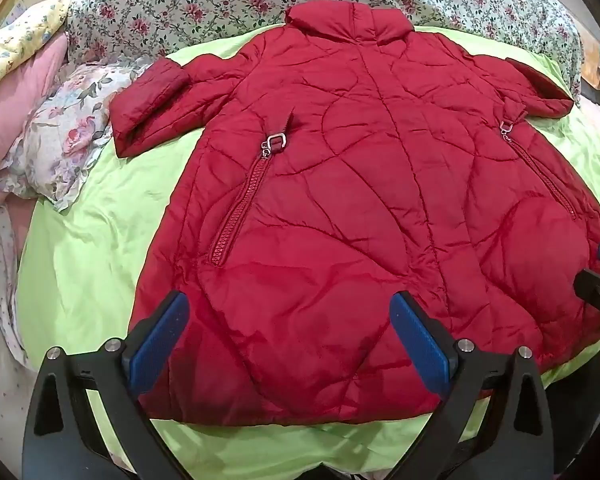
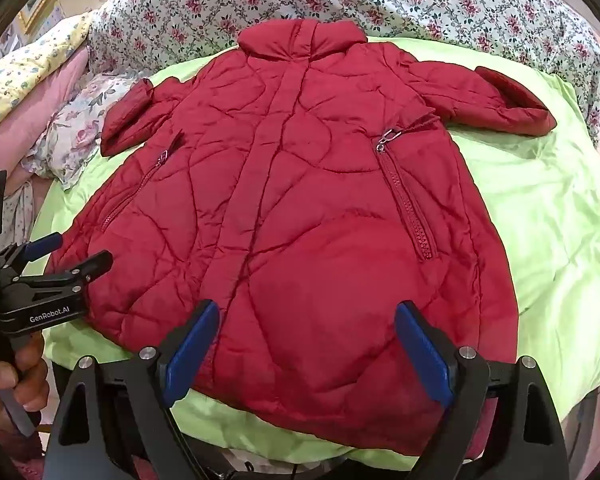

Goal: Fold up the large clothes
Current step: 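Position both grippers open above the red coat's hem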

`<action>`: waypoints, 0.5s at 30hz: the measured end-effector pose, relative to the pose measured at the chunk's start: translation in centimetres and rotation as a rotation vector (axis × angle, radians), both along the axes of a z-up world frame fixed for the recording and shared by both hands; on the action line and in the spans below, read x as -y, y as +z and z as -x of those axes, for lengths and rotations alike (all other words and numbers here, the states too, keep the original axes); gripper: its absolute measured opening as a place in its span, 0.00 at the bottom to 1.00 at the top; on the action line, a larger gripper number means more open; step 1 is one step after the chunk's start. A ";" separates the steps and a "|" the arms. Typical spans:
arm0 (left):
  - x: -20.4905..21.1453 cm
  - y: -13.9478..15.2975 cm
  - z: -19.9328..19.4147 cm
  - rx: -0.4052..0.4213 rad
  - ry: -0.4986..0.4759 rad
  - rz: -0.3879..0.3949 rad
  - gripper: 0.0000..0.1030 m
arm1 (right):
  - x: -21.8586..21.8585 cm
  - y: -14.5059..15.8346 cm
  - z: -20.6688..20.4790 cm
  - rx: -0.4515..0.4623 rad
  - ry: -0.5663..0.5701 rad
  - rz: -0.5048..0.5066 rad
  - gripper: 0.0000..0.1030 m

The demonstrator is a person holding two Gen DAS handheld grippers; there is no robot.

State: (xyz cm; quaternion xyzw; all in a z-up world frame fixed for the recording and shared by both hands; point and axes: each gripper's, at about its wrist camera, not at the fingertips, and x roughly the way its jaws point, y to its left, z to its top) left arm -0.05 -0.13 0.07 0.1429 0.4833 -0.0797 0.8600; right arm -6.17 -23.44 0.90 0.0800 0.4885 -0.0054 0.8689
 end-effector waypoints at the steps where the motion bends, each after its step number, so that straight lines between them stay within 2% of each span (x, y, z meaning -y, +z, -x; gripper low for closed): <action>1: 0.1 -0.2 -0.4 0.003 0.000 0.002 0.99 | 0.0 0.0 0.0 0.001 0.000 0.000 0.88; 15: 0.0 -0.1 -0.5 0.006 -0.008 0.002 0.99 | -0.1 0.8 -0.1 0.011 0.000 -0.008 0.88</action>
